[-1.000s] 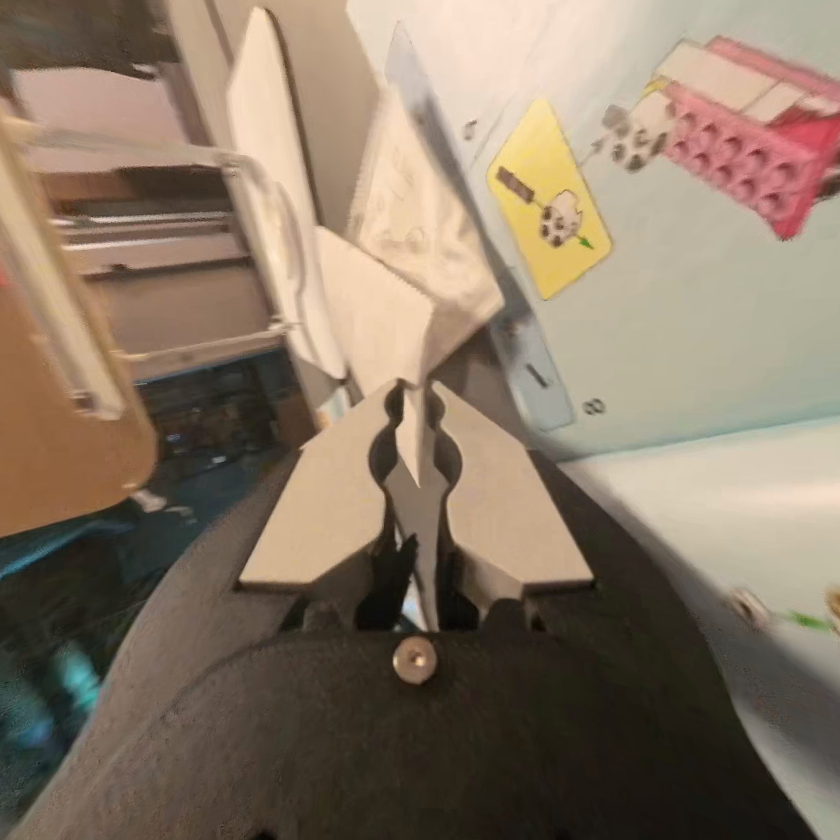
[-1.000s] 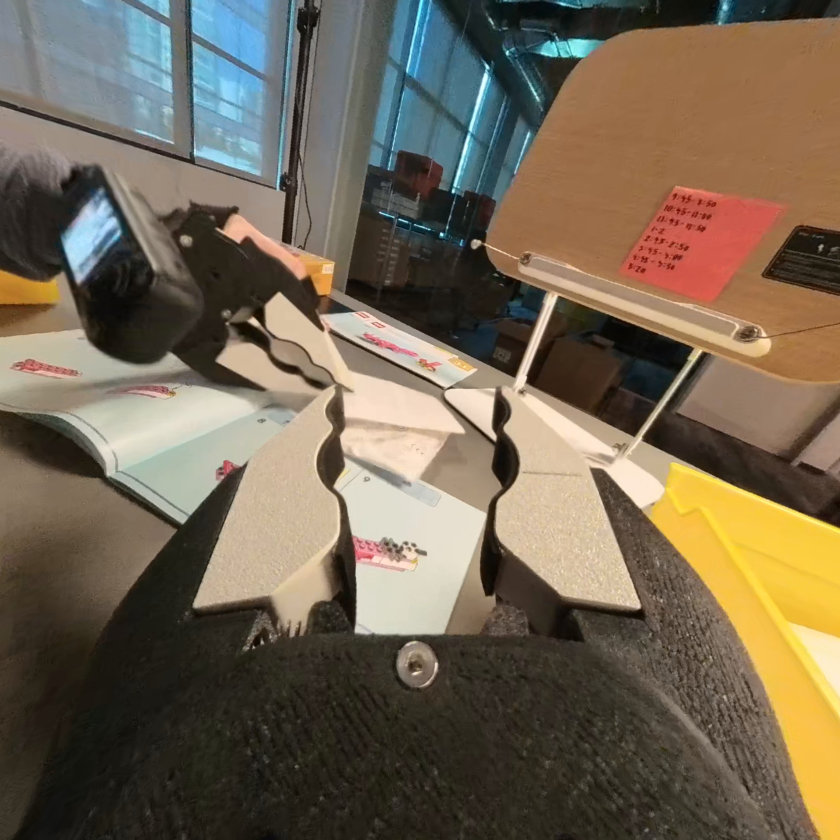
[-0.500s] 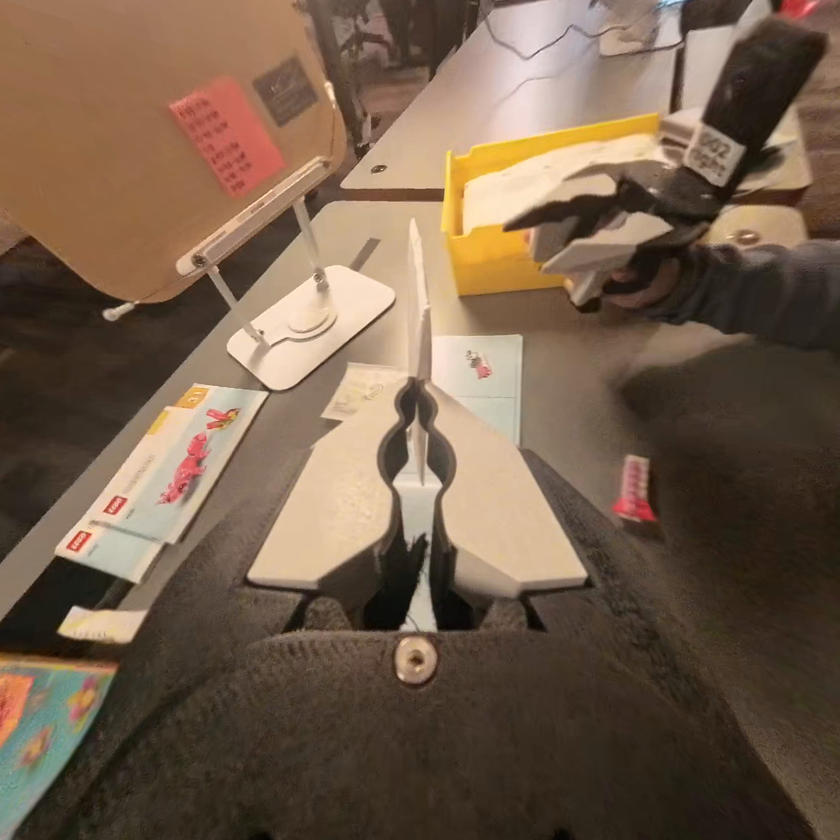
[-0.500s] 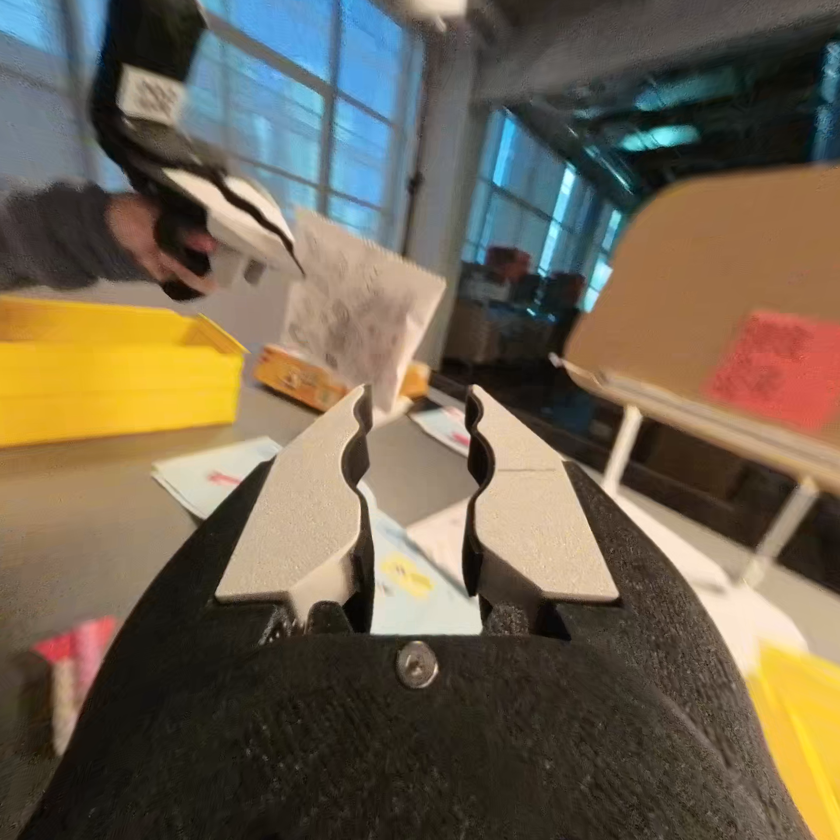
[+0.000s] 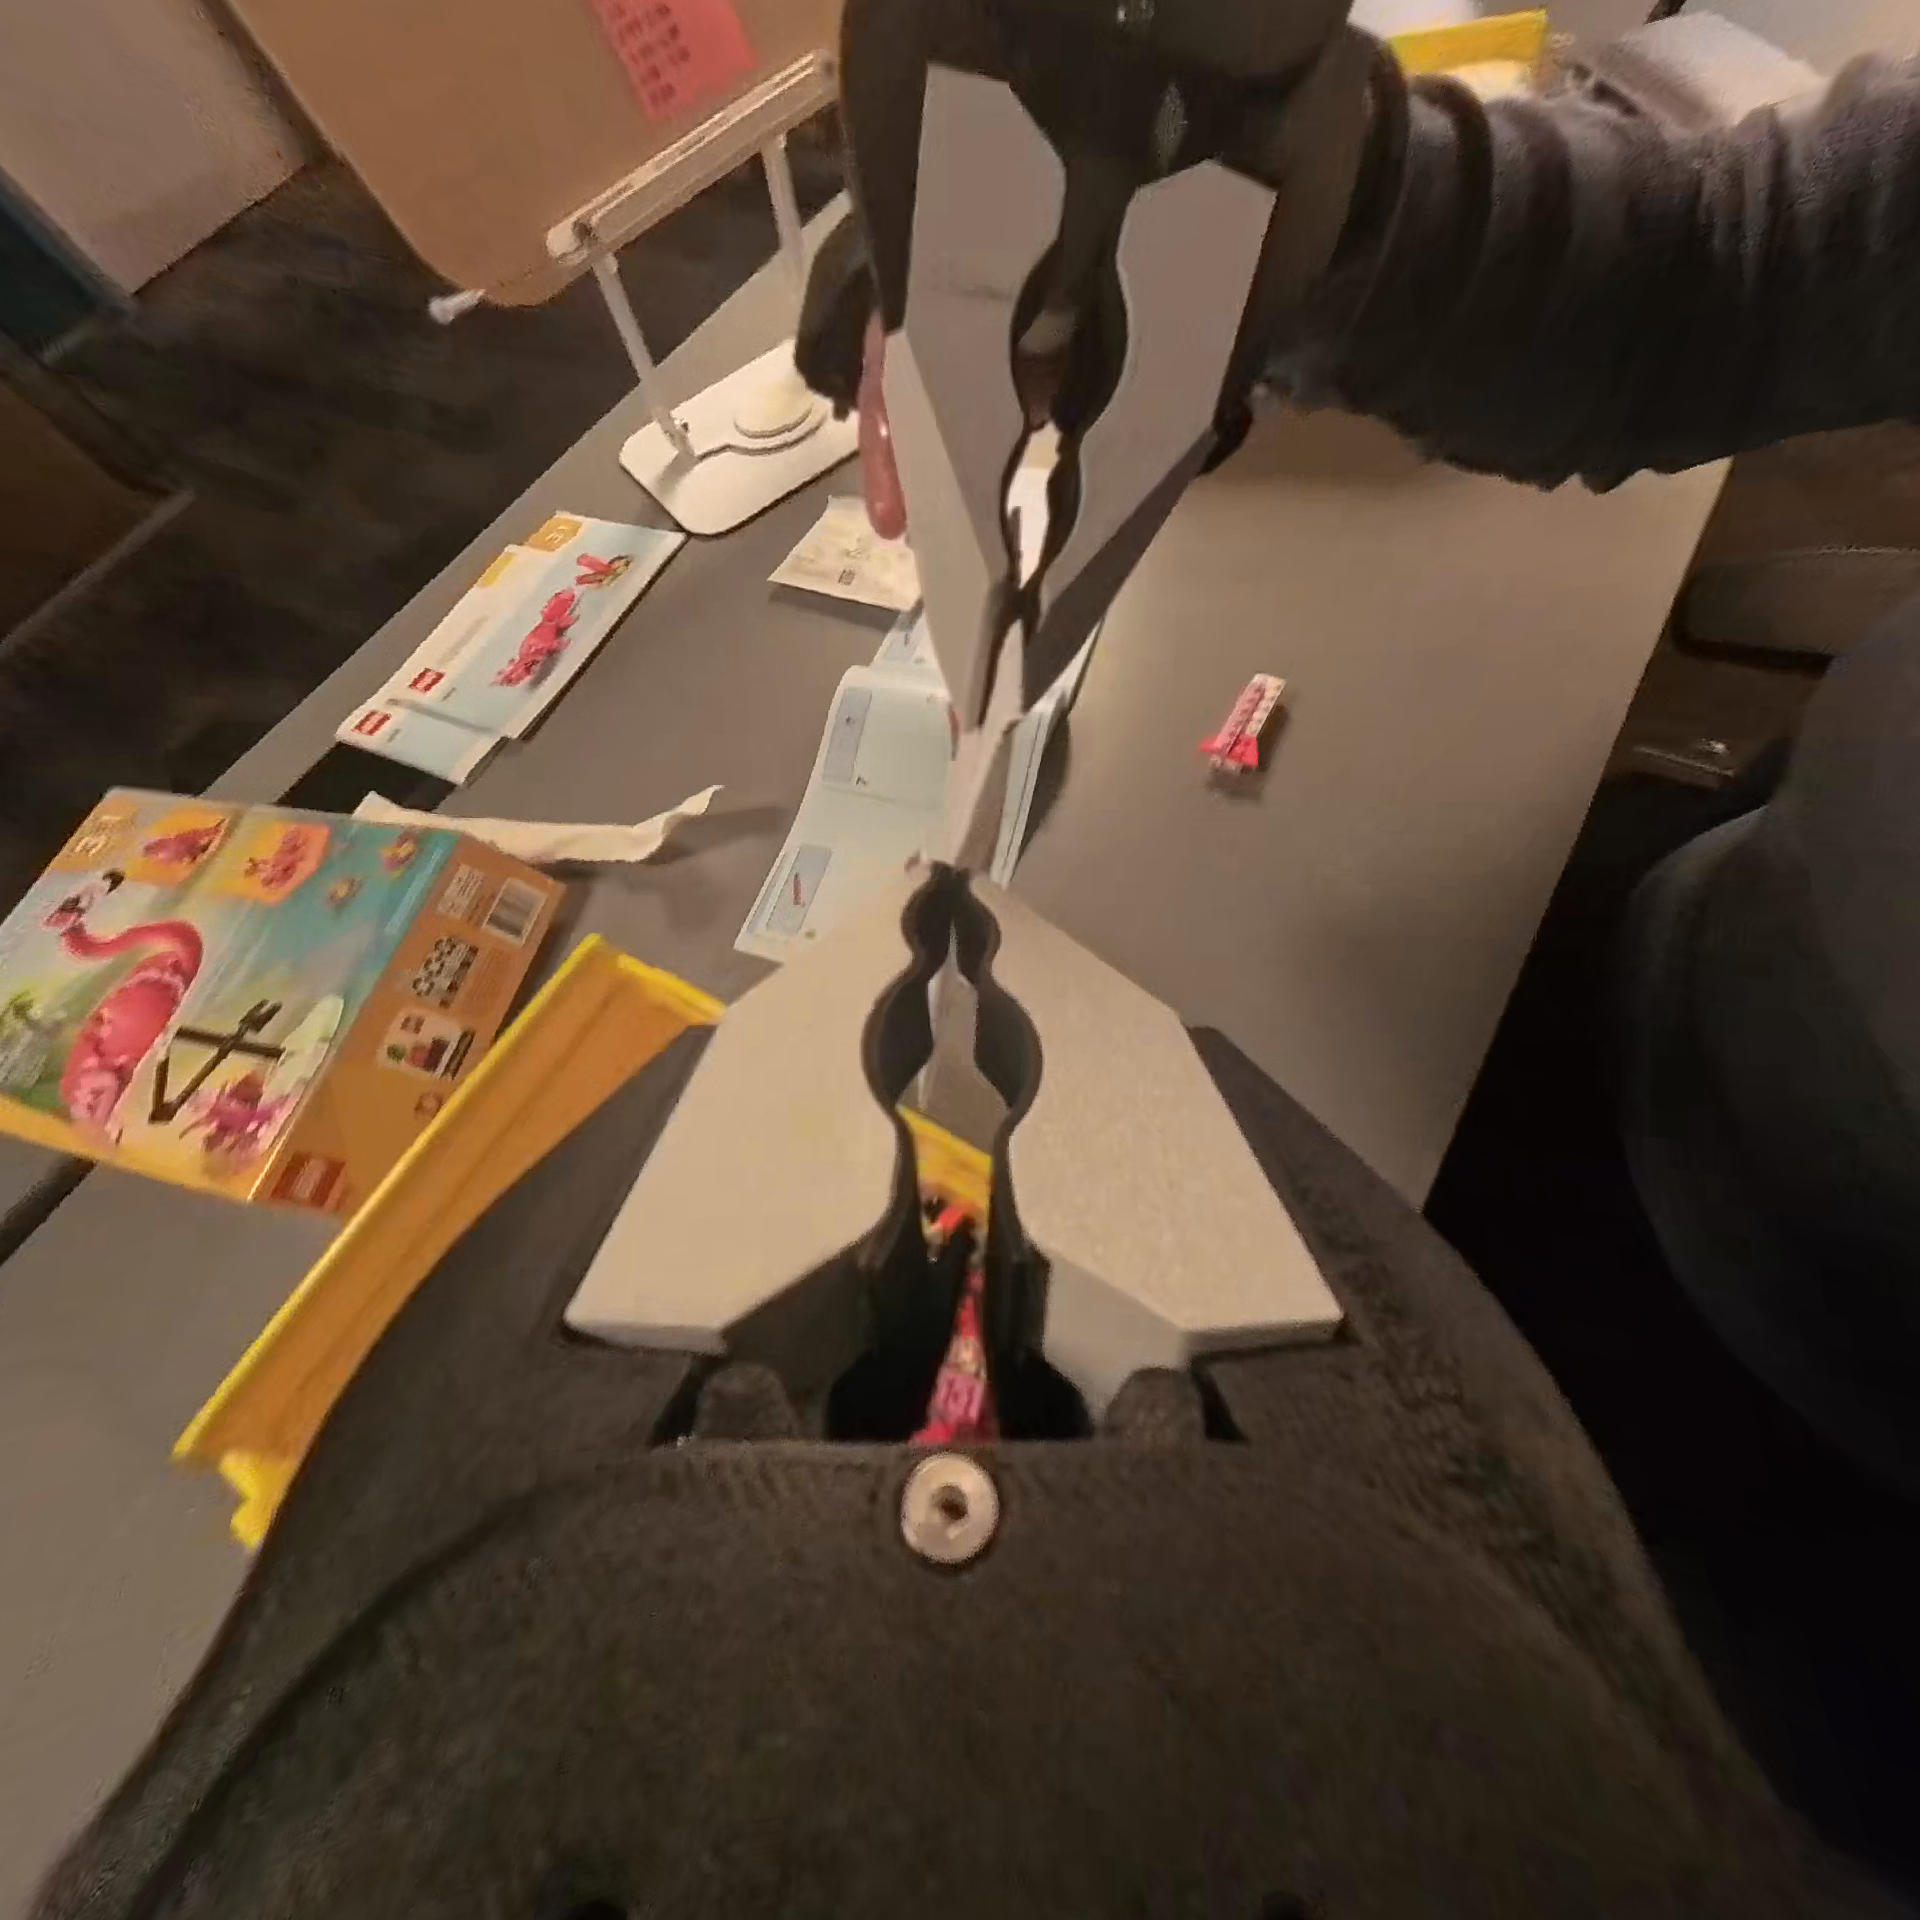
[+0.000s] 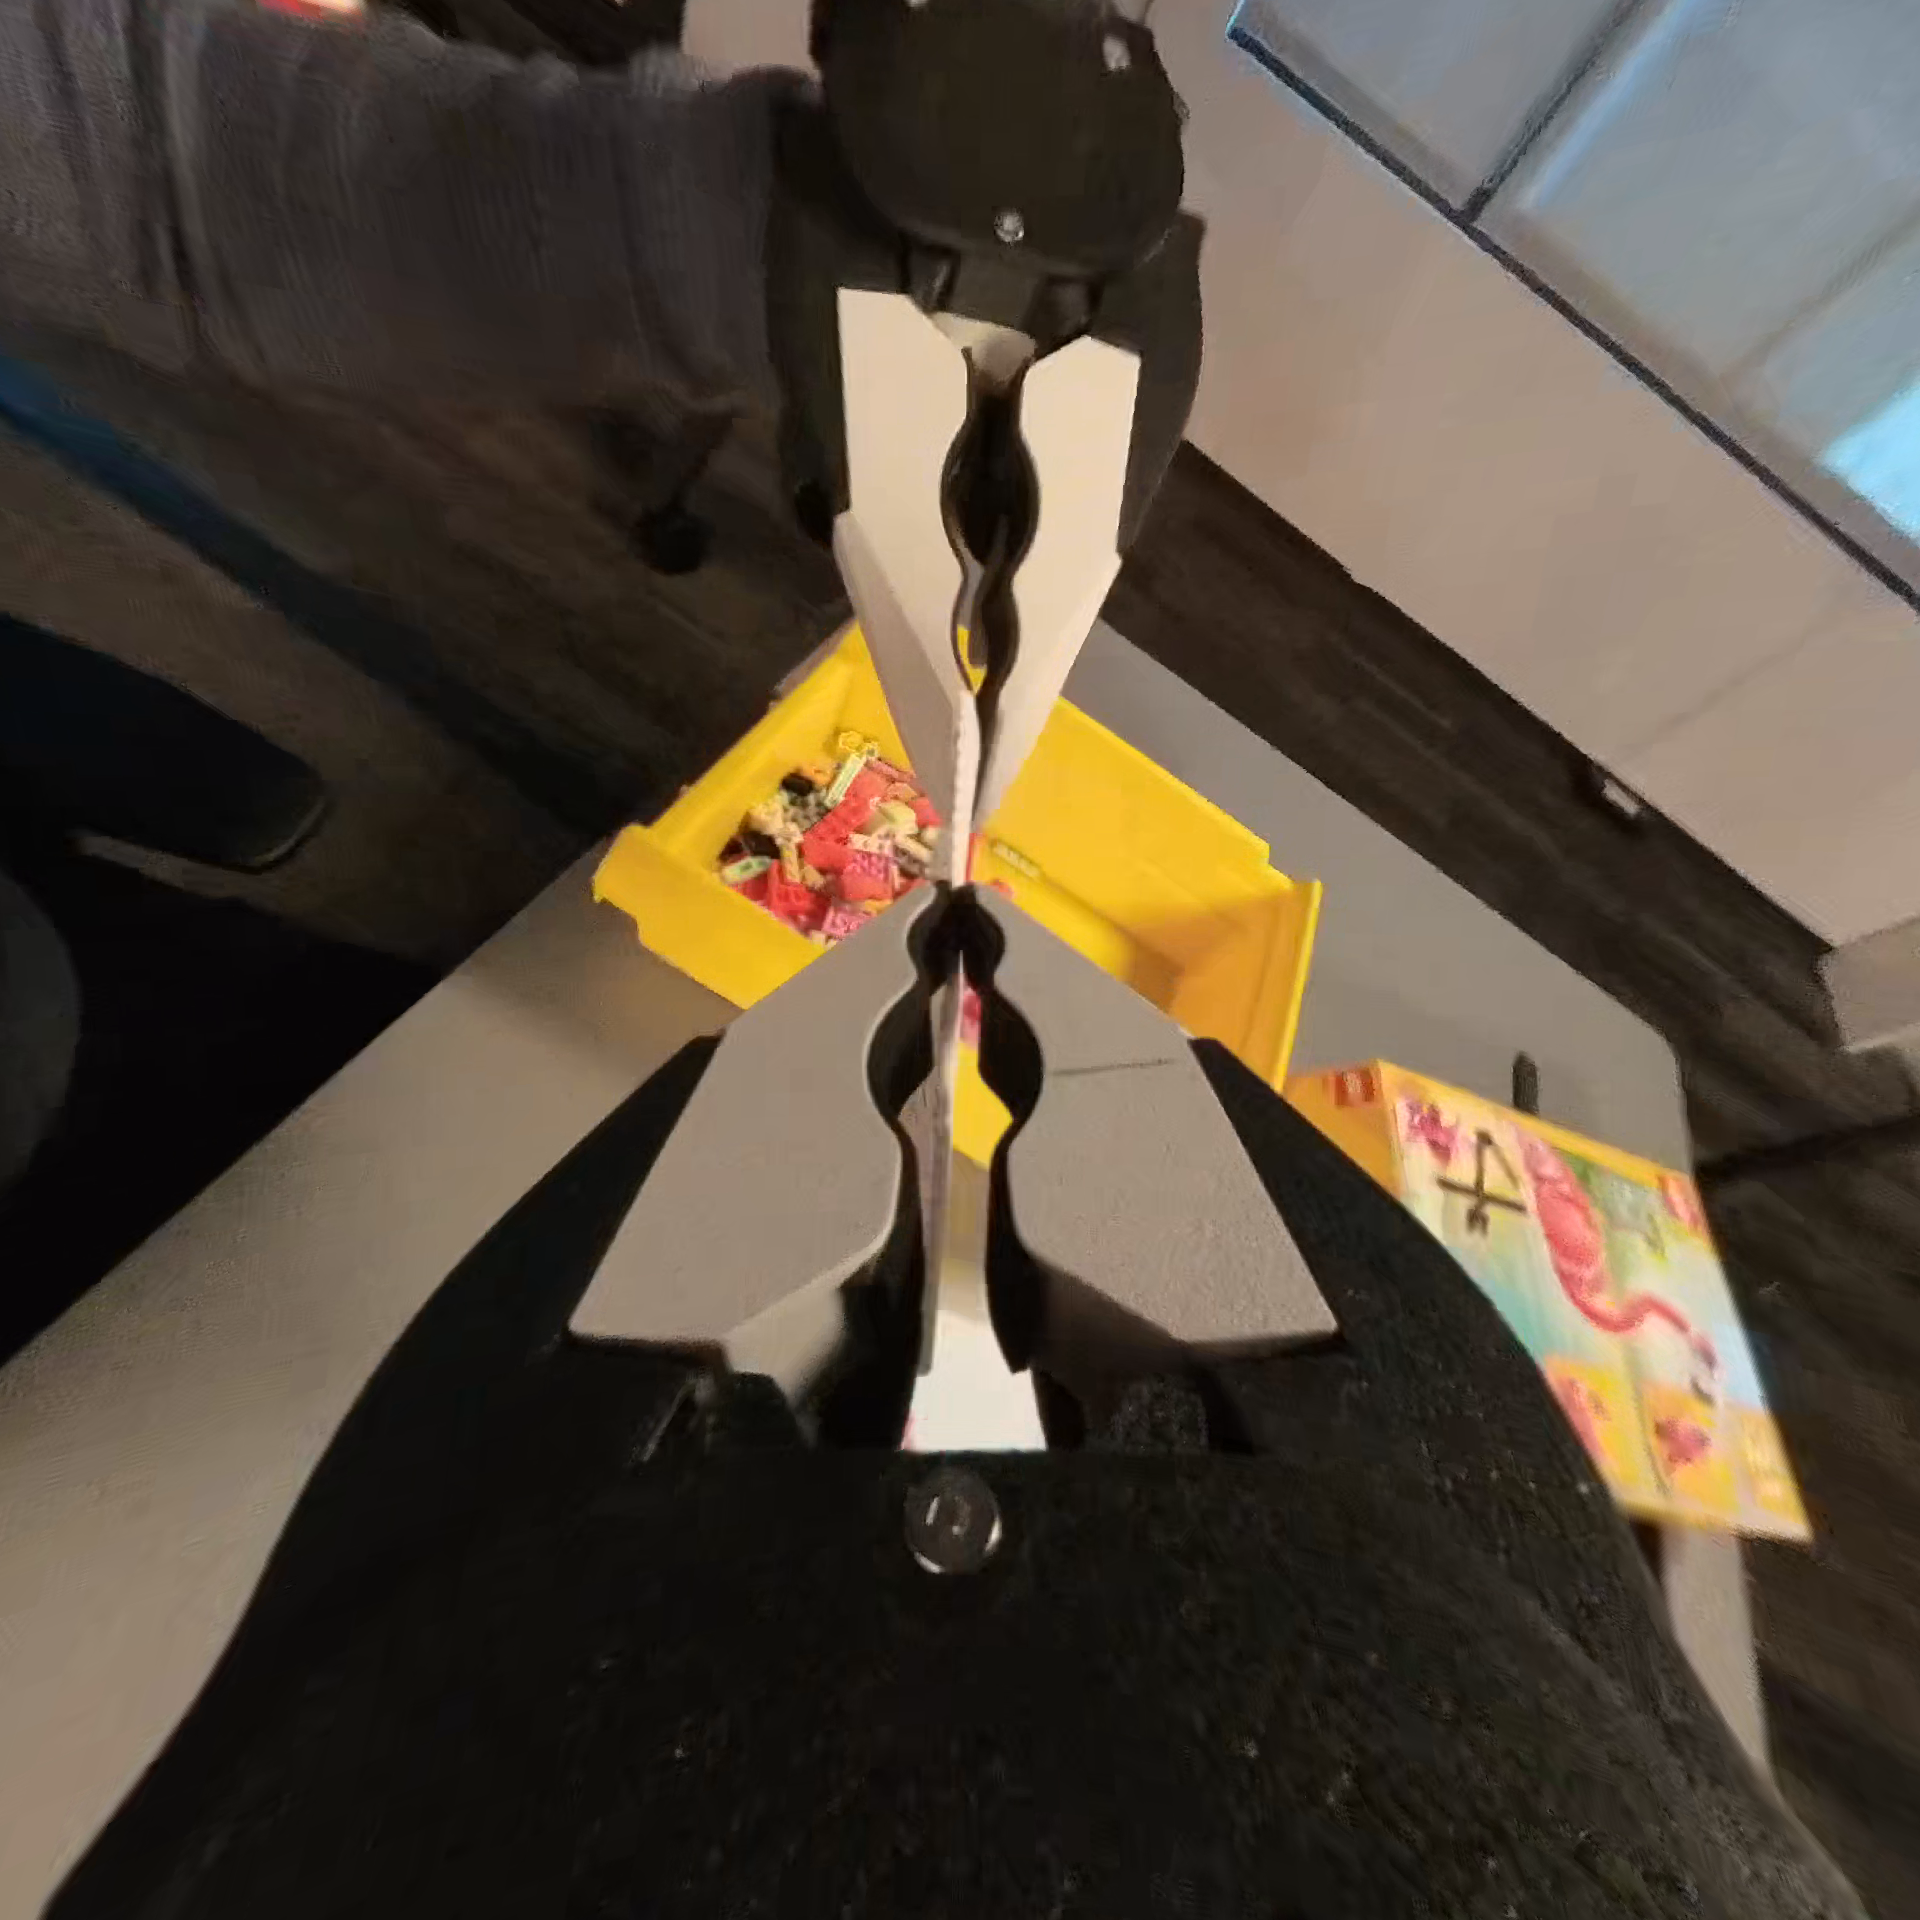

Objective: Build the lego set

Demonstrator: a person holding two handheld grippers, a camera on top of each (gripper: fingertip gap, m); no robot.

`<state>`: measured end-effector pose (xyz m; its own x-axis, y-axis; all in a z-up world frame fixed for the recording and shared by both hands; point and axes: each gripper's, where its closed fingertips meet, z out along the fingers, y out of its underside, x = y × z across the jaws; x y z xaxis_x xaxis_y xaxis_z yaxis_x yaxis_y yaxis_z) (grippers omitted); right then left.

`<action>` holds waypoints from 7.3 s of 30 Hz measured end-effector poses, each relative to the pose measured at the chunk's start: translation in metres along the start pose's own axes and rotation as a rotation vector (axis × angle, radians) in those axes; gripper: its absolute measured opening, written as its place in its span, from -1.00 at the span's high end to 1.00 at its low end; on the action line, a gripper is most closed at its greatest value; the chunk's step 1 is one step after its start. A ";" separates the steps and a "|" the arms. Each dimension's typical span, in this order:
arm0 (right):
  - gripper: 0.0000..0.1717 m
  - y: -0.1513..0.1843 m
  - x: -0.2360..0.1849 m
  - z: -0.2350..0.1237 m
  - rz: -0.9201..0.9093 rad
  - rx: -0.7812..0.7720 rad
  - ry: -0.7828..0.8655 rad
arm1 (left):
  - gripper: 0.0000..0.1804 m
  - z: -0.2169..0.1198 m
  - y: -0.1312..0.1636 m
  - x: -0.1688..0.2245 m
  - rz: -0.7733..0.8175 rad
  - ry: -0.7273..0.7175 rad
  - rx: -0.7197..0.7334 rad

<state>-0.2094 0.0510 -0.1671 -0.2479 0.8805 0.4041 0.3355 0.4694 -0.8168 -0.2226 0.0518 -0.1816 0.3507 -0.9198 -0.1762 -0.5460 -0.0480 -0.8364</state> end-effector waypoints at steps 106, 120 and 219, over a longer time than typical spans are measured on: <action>1.00 0.003 0.032 0.121 -0.104 -0.096 -0.336 | 1.00 -0.052 0.071 -0.054 0.710 -0.594 -0.469; 1.00 -0.012 0.005 0.105 0.072 0.120 -0.597 | 1.00 -0.056 0.057 -0.025 1.306 -0.750 -0.538; 1.00 0.049 0.041 0.105 0.317 0.083 -0.221 | 0.87 -0.056 0.147 -0.058 -0.191 -0.401 -0.238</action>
<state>-0.2984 0.1026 -0.2336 -0.3364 0.9411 0.0353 0.3545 0.1613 -0.9210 -0.3654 0.0762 -0.2653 0.7006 -0.6660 -0.2560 -0.5853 -0.3312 -0.7401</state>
